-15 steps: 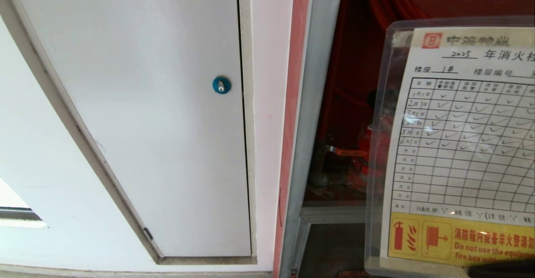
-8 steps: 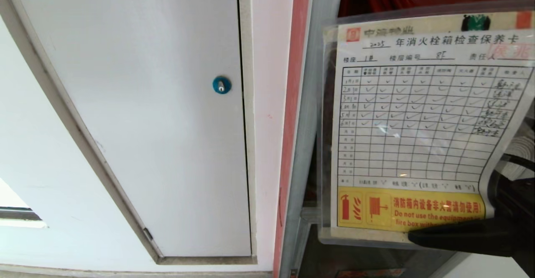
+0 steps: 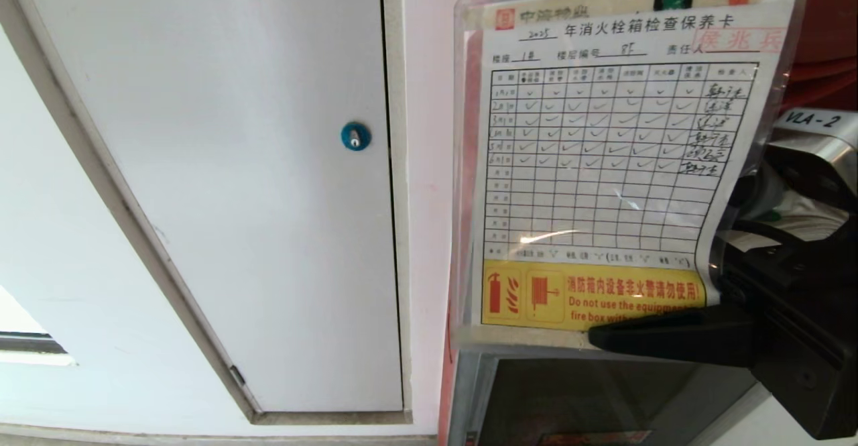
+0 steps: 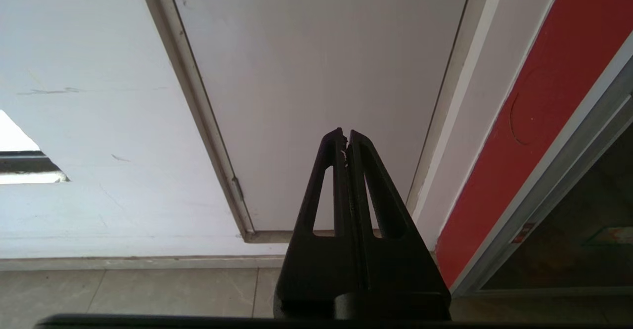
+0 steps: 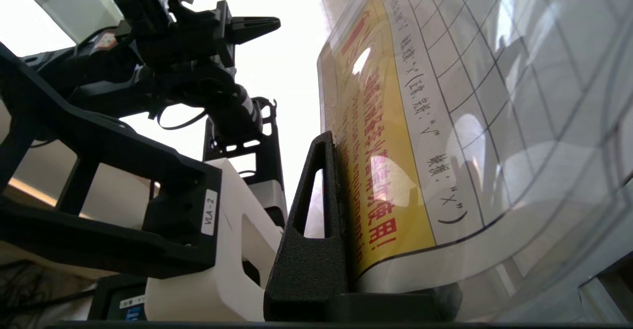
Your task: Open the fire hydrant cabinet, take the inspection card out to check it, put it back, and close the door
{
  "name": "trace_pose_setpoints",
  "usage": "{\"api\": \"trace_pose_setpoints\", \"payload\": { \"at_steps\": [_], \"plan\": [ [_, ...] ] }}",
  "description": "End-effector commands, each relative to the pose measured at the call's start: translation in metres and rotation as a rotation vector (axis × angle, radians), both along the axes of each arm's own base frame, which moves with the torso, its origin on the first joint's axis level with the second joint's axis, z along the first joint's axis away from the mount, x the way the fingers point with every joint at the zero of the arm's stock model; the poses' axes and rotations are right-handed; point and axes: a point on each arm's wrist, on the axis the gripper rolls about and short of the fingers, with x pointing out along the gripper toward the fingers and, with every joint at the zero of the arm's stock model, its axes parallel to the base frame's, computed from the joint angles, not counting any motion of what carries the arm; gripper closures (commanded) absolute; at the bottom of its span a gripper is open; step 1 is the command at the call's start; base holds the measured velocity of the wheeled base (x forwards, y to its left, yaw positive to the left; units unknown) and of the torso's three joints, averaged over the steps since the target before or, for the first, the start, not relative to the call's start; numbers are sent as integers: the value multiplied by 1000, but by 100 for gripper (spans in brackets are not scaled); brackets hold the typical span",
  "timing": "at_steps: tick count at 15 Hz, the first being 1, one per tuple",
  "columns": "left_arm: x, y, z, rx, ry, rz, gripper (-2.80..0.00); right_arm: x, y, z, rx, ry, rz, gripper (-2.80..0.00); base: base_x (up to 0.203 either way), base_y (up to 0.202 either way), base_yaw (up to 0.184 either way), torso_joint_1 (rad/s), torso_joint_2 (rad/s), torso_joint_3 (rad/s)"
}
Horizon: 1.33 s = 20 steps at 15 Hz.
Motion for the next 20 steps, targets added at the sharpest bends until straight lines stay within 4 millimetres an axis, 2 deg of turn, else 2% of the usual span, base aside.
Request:
{"api": "trace_pose_setpoints", "payload": {
  "at_steps": [1, 9, 18, 20],
  "plan": [
    [0, 0, 0, 0, 1, 0, 0, 6, 6, -1, -4, 13, 16, 0, 0, 0, 0, 0, 0, 0],
    [0, 0, 0, 0, 1, 0, 0, 4, 22, 10, 14, 4, 83, 0, 0, 0, 0, 0, 0, 0],
    [0, 0, 0, 0, 1, 0, 0, -1, 28, 15, 31, -30, 115, 0, 0, 0, 0, 0, 0, 0],
    [0, 0, 0, 2, 1, 0, 0, -2, 37, 15, 23, -30, 128, 0, 0, 0, 0, 0, 0, 0]
  ]
}}
